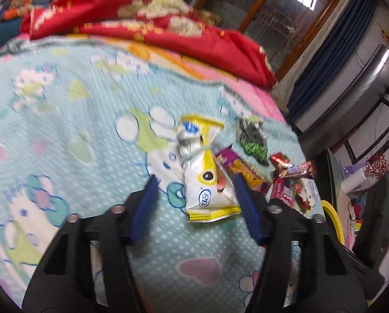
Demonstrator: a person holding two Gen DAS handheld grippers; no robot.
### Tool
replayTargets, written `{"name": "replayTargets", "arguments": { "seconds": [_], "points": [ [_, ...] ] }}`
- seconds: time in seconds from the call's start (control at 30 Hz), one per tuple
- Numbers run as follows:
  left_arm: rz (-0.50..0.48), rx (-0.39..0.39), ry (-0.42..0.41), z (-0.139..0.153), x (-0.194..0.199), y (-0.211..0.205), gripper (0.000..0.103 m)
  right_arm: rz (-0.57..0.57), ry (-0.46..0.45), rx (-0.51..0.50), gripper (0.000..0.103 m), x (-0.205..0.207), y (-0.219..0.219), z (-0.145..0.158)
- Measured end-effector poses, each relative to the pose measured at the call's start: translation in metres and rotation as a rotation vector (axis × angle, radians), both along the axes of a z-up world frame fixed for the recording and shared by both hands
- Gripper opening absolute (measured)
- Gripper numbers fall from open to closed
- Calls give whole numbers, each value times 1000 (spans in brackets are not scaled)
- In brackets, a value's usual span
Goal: Collect trash
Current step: 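Grasp the yellow-white snack packet with the left gripper while the right grasps the candy tube, then lift the snack packet and red candy tube and carry them over the bin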
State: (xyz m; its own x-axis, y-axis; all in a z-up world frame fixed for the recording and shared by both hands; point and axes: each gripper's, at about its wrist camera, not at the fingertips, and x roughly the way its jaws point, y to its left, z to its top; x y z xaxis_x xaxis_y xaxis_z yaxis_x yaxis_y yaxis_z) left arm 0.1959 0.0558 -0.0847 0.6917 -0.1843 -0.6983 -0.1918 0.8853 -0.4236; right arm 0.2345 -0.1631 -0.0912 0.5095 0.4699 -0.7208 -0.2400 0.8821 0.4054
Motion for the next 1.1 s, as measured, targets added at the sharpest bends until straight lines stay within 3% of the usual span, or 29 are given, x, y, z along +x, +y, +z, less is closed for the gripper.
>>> {"name": "replayTargets", "arguments": {
  "seconds": [0.07,0.17,0.57,1.1],
  "points": [
    [-1,-8,19,-8,2,-2,24,6,-4,2,42,-5,-3,1],
    [-4,-1,10,-9,-2,-5,21,10,-4,8,40,-12,-7,1],
    [-35,17,-14,4,-34,-11,19,56,-19,10,34,-47,-22,7],
    [-76,71,-118,44,-63,-30,18,87,-77,14,32,-80,-33,26]
  ]
}}
